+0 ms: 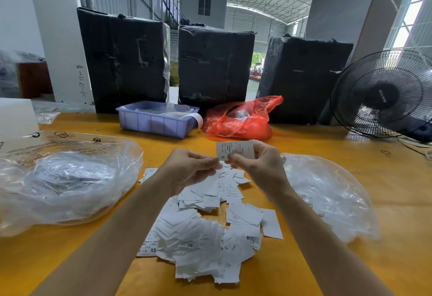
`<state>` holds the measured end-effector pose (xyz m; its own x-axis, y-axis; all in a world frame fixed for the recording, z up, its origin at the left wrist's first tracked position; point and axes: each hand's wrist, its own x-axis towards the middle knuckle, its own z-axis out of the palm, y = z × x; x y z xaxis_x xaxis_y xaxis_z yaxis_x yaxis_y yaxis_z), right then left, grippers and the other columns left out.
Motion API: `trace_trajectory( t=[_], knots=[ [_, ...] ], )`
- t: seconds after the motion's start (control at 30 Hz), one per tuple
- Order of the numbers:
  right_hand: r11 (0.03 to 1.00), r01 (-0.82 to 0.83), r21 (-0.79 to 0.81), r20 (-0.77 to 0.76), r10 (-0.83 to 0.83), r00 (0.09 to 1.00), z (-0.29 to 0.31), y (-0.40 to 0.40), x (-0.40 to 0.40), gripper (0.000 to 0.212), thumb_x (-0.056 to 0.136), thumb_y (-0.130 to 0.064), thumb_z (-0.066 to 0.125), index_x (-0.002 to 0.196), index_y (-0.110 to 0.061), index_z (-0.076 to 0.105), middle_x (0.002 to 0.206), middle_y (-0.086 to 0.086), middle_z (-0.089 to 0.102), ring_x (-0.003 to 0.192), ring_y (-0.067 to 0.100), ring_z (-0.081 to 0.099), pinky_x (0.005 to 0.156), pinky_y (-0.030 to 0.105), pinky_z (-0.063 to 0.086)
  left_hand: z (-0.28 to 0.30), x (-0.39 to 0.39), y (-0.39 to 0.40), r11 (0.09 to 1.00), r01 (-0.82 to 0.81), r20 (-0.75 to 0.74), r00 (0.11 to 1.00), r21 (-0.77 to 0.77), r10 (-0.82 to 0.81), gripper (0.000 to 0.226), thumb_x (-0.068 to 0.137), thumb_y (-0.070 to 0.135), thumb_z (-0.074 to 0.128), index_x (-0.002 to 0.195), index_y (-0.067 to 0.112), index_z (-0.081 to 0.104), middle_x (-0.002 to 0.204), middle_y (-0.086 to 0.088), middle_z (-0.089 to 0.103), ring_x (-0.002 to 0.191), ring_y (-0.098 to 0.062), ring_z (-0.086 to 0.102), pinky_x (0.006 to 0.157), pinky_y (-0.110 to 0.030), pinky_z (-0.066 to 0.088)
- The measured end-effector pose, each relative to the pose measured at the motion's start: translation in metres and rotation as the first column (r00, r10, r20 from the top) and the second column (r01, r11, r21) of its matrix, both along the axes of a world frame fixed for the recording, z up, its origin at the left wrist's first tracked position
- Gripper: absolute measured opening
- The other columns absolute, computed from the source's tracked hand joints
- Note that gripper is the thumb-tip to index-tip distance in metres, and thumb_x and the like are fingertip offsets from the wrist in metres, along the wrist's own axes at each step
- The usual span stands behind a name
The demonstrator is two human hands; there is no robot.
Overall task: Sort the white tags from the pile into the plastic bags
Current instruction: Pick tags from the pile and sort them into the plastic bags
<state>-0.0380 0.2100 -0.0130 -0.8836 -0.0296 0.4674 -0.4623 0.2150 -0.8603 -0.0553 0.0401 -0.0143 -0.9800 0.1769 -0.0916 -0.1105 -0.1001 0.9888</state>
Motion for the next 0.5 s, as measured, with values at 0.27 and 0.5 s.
trace_trajectory(
  t=[0.27,0.5],
  knots=[
    [0.996,0.076,0.054,-0.071,-0.072,0.995,0.0006,-0.0017,0.0011,0.013,0.079,-0.006,0.073,0.086,-0.012,0.063,0.086,0.008,0.069,0.072,0.014,0.065,0.053,0.013,0.049,-0.001,-0.0005,-0.0007,1.0,-0.009,0.008,1.0,0.011,0.009,0.023,0.06,0.013,0.073,0.077,0.0,0.073,0.077,-0.01,0.074,0.061,-0.012,0.067,0.052,-0.017,0.052],
    [0.982,0.078,0.169,-0.084,-0.064,0.994,-0.002,-0.0041,0.0,0.012,0.078,-0.008,0.074,0.081,-0.012,0.064,0.077,-0.003,0.066,0.068,0.009,0.063,0.056,0.018,0.053,-0.002,-0.0003,-0.0005,1.0,0.005,0.01,1.0,-0.001,-0.005,0.02,0.056,0.015,0.075,0.072,0.002,0.074,0.077,-0.011,0.074,0.059,-0.012,0.067,0.051,-0.017,0.052]
  ],
)
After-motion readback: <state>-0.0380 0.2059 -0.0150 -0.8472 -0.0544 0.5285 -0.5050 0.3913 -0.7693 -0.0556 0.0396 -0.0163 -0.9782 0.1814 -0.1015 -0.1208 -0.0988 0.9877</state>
